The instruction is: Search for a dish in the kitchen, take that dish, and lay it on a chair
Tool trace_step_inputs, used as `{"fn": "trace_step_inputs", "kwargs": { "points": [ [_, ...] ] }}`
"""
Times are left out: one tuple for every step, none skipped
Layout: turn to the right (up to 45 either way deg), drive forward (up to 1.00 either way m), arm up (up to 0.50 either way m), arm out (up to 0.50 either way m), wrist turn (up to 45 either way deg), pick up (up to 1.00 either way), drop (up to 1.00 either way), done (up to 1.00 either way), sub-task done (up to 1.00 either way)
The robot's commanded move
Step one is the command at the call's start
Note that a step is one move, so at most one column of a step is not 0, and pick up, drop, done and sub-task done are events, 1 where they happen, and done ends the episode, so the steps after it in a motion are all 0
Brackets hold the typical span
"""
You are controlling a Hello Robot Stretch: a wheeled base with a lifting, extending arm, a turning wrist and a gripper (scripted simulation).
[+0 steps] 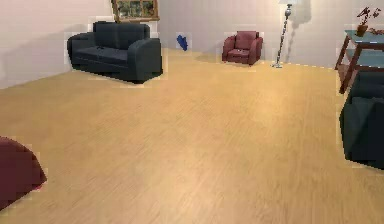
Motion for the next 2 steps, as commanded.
{"fn": "trace_step_inputs", "kwargs": {
  "points": [
    [9.0,0.00,0.00,0.00,0.0,0.00,0.00,0.00,0.00],
    [3.0,0.00,0.00,0.00,0.0,0.00,0.00,0.00,0.00]
  ]
}}
